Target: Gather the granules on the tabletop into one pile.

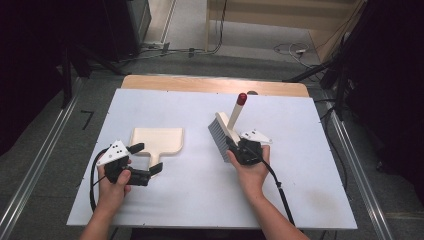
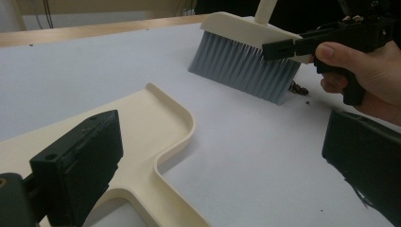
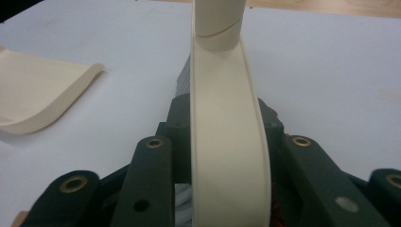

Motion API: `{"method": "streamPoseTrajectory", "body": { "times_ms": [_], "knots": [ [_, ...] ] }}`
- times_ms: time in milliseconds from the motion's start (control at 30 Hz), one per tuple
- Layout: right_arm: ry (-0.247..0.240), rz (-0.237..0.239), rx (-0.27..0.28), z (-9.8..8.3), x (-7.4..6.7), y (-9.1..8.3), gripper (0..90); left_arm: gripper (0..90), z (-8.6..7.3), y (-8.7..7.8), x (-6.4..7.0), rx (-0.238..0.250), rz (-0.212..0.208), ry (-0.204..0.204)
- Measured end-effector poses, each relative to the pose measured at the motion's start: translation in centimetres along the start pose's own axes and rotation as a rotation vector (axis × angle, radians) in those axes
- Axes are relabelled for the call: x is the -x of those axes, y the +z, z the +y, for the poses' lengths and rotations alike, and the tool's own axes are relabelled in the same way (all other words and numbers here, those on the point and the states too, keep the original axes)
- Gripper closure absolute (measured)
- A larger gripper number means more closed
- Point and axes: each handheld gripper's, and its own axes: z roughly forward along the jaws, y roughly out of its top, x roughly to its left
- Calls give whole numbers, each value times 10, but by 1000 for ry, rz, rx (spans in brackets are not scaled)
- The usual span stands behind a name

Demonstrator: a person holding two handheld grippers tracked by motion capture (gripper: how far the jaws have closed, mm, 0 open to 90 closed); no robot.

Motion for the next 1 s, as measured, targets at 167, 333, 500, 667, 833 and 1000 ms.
{"method": "streamPoseTrajectory", "body": {
  "times_ms": [167, 333, 500, 667, 833, 1000],
  "knots": [
    [15, -21, 5, -1, 9, -3, 661, 0, 0, 0, 0, 0, 0, 1],
    [24, -43, 7, -4, 17, -7, 661, 0, 0, 0, 0, 0, 0, 2],
    [35, -59, 7, -6, 24, -11, 661, 0, 0, 1, 1, -2, -1, 2],
    [42, -77, 11, -5, 29, -14, 661, 0, 0, 1, 1, -3, -1, 1],
    [41, -84, 11, -6, 33, -17, 661, 0, -1, 2, 1, -3, -3, -1],
    [40, -97, 8, -6, 36, -18, 661, 0, -1, 2, 1, -4, -3, -1]
  ]
}}
